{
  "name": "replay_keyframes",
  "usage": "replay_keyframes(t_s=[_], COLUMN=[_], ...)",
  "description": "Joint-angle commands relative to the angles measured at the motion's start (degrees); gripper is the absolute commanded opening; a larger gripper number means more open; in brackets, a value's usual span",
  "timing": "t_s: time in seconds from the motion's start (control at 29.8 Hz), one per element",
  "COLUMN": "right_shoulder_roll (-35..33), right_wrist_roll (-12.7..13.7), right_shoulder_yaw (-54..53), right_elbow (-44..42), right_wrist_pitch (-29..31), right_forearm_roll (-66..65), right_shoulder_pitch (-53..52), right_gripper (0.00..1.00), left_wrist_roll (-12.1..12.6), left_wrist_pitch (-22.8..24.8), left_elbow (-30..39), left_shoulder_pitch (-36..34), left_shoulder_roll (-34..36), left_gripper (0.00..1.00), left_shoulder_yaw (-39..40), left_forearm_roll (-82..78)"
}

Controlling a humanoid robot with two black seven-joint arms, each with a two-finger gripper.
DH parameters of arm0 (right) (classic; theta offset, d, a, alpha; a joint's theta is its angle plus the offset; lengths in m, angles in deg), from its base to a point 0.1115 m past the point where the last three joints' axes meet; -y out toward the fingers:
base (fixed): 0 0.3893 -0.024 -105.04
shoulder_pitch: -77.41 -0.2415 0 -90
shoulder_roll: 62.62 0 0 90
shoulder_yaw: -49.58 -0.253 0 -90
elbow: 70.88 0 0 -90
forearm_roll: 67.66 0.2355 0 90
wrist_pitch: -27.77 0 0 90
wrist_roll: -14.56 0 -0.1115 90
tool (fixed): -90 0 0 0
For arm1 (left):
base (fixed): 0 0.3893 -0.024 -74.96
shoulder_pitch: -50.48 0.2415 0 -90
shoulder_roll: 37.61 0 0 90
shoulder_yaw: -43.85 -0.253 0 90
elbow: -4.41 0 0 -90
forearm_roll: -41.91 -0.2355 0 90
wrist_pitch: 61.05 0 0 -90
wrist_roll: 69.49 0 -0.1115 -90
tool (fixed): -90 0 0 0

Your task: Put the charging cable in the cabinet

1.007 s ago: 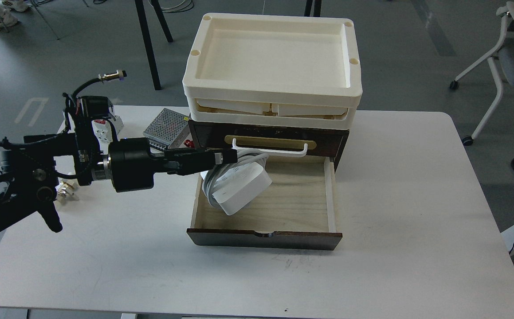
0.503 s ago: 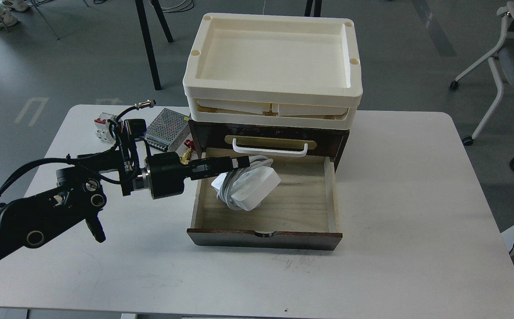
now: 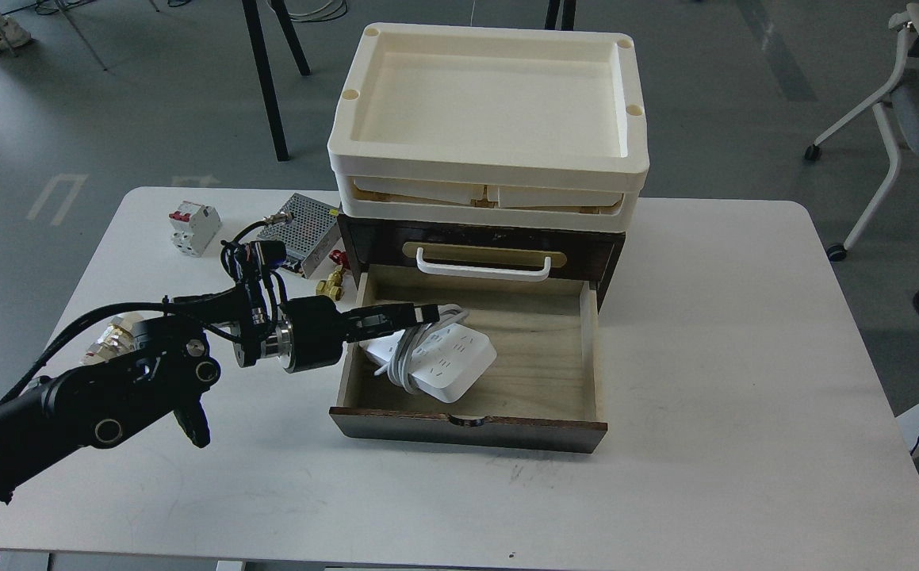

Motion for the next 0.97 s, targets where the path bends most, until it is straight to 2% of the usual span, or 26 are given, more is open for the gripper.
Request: replay_keyframes(t_s=[0.0,0.1,0.27,0.3,0.37,0.44,0.5,0.6,0.77,0.94], right_shoulder_roll=[0.0,-0.1,-0.1,-0.1,-0.1,-0.1,0.2,0.9,0.1,-0.3], right_wrist_roll=[0.0,0.0,0.0,0.0,0.0,0.0,0.0,0.0,0.0,0.1], right_shoulder_yaw=[-0.3,-0.6,-1.0,-1.3,-2.0,-2.1,-2.2,-2.9,-11.1,-16.0], right_elbow=[0.0,0.0,0.1,0.1,0.4,0.8,0.8,1.6,10.2,18.1], right_wrist_pitch=[0.0,0.0,0.0,0.0,0.0,0.0,0.0,0.0,0.0,0.0], right_forearm_roll=[0.0,0.0,0.0,0.0,0.0,0.0,0.0,0.1,0.0,-0.2], right_shoulder_pitch=[0.4,0.8,0.9,0.9,0.8,0.8,0.5,-0.1,0.0,1.4], right_gripper=[1.0,1.0,1.0,1.0,1.0,1.0,1.0,1.0,1.0,1.0], left_wrist_roll=[-0.2,0.2,-0.9,-2.1,-7.5,-7.9,-7.9,-7.9,-7.9,-7.9], left_wrist_pitch=[0.2,0.5,1.0,1.0,2.3,5.6,5.6,5.6,5.6,5.6], left_elbow=[0.2,0.3,0.8,1.0,1.4,0.9,0.1,-4.3,-16.3,-24.8], left_shoulder_pitch=[0.0,-0.2,-0.2,0.0,1.0,1.9,2.1,2.1,2.0,-0.3], left_shoulder_roll=[-0.8,-1.2,0.9,2.7,5.5,8.0,11.6,14.1,13.8,12.3], left_gripper=[0.88,1.0,1.0,1.0,1.0,1.0,1.0,1.0,1.0,1.0], left_shoulder_yaw=[0.6,1.0,3.3,4.8,8.0,10.5,11.9,13.2,18.5,22.0], left_forearm_roll=[1.3,6.6,17.1,18.7,22.7,29.4,37.1,49.5,66.3,73.6])
